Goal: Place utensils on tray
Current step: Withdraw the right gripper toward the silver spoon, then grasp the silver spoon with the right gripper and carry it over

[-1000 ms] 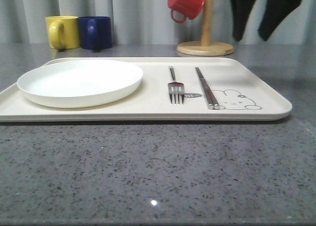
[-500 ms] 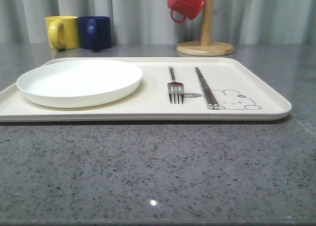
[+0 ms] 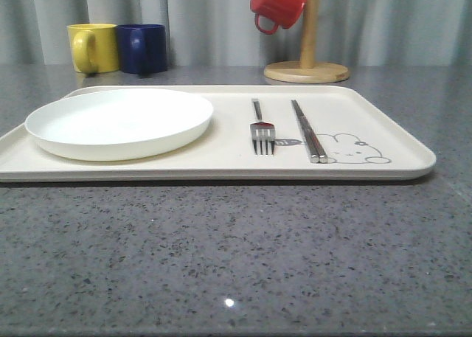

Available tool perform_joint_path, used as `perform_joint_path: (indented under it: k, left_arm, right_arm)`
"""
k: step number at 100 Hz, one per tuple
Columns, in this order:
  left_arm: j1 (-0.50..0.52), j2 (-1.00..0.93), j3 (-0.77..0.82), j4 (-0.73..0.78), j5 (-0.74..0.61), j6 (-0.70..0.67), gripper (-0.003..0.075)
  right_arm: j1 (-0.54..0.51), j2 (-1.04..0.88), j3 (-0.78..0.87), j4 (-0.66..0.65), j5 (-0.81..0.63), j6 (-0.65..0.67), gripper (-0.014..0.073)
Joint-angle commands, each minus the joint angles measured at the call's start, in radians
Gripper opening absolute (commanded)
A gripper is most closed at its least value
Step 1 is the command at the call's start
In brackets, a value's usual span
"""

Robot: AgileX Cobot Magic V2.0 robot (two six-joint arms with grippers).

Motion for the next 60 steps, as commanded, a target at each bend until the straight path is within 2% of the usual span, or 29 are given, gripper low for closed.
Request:
perform_joint_path:
  k: [1,18,24,35,45,60]
  left_arm:
    - [-0.002,0.011,-0.025,-0.003,-0.078,-0.006,-0.0019]
    - [-0.002,0.011,-0.025,-0.003,-0.078,-0.006,-0.0019]
    - [-0.002,0.011,-0.025,-0.003,-0.078,-0.006,-0.0019]
    - [-0.002,0.011,-0.025,-0.003,-0.078,-0.006,-0.0019]
    - [-0.002,0.011,-0.025,-0.003,-0.078,-0.006,-0.0019]
    - [-0.002,0.011,-0.025,-0.003,-0.078,-0.006,-0.0019]
  right_arm:
    - [-0.01,-0.027,-0.022,-0.003,-0.015,-0.013,0.0363]
    - [-0.01,-0.011,-0.022,-0.003,-0.016,-0.013,0.0329]
    - [-0.01,-0.011,-0.022,-0.003,-0.016,-0.013,0.0259]
    - [-0.01,-0.011,-0.022,-0.003,-0.013,-0.013,0.0066]
    - [-0.01,-0.011,-0.022,-0.003,-0.011,-0.013,-0.0056]
    - [-0.007,-0.026,-0.022,0.018,-0.018,-0.013,-0.0069]
